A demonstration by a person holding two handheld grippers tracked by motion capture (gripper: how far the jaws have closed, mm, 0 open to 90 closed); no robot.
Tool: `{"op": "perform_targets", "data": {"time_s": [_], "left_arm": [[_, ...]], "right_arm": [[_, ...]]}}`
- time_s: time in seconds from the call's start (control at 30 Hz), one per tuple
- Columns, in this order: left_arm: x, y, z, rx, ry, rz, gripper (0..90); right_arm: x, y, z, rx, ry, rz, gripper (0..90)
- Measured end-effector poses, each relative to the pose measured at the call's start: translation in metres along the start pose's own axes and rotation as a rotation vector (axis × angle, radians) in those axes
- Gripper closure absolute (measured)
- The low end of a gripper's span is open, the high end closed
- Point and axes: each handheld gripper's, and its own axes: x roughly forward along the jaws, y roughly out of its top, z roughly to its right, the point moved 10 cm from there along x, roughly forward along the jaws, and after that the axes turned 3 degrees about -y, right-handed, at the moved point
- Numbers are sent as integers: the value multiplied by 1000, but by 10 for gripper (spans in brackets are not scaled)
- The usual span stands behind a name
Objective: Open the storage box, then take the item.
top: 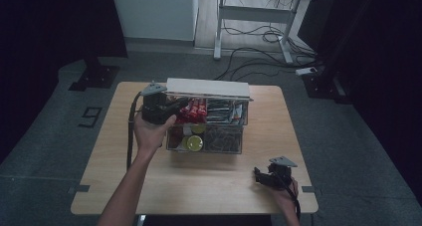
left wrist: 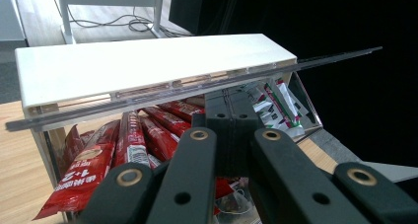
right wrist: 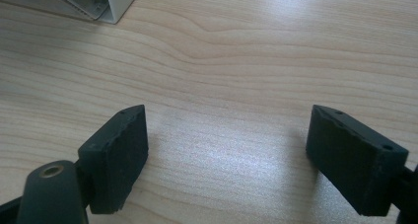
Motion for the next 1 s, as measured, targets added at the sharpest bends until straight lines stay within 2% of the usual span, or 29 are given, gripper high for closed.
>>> {"op": "perform_targets", "data": {"time_s": [0.23,0.57,0.77,0.93,1.0], "left_arm": [[0,-1,-1,2,0,-2,900],[2,-1,-1,6,-5,-4,899],[2,-1,-2,6,-9,-8,899],[1,0,-2,7,-8,-8,899],[1,0,-2,7,-8,-8,899]], "right_arm": [[0,0,1,2,-4,1,172],[-4,3,-3,6,-5,18,283],[-19,23,-11,12,23,80,307],[-39,51,-18,25,46,150,332],[-46,61,-21,17,55,172,344]]}}
